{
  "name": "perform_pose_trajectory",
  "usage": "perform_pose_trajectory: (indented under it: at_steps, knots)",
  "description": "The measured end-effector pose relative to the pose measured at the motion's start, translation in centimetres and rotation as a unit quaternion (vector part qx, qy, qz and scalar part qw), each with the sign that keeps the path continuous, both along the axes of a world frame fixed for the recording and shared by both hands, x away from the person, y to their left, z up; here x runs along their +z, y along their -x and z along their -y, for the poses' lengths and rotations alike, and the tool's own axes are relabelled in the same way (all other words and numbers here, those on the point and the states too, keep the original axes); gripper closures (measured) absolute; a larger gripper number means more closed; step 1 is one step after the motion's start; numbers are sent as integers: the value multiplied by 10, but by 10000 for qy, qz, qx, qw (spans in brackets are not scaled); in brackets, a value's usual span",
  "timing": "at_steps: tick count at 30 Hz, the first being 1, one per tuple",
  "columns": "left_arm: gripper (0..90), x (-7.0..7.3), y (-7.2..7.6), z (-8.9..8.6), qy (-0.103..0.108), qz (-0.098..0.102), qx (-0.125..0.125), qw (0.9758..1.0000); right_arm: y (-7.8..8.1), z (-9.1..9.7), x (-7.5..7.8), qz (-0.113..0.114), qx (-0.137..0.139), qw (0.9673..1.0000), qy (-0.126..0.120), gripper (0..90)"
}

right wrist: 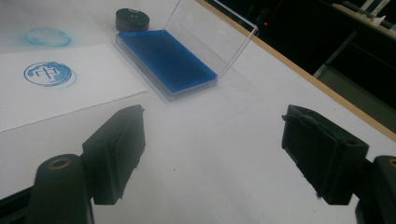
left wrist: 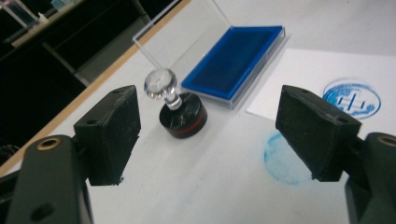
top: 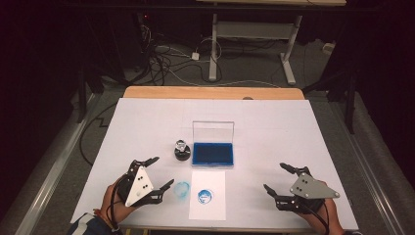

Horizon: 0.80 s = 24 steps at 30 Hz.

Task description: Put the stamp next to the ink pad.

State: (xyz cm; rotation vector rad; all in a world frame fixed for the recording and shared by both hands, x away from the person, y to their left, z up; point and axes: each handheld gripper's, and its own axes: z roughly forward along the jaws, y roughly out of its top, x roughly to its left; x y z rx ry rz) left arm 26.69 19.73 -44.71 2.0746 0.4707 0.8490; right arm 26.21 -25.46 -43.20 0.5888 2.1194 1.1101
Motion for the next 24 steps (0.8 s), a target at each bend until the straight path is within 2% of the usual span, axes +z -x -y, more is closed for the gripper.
perform_pose_trajectory:
  at_steps: [3,5,8,11,13,18,24]
  knots:
    - [212,-8,1,-5,11,-51,151,9999,1,0,-2,5,-82,10000,-40,201]
    - [145,-13,1,-7,22,-143,236,9996,1,1,-3,14,-119,9999,-63,198]
    - [147,-19,1,-11,98,-268,307,9991,2,2,-5,26,-198,9998,-90,191]
    - [146,-23,3,-15,101,-312,375,9988,4,3,-8,54,-244,9997,-77,184]
    - [146,-26,4,-19,191,-394,430,9981,5,3,-10,96,-309,9995,-44,170]
    - [146,-35,5,-22,77,-616,500,9968,8,7,-14,72,-401,9991,-81,154]
    - [145,-34,8,-20,24,-596,499,9970,11,6,-19,-30,-374,9993,-39,152]
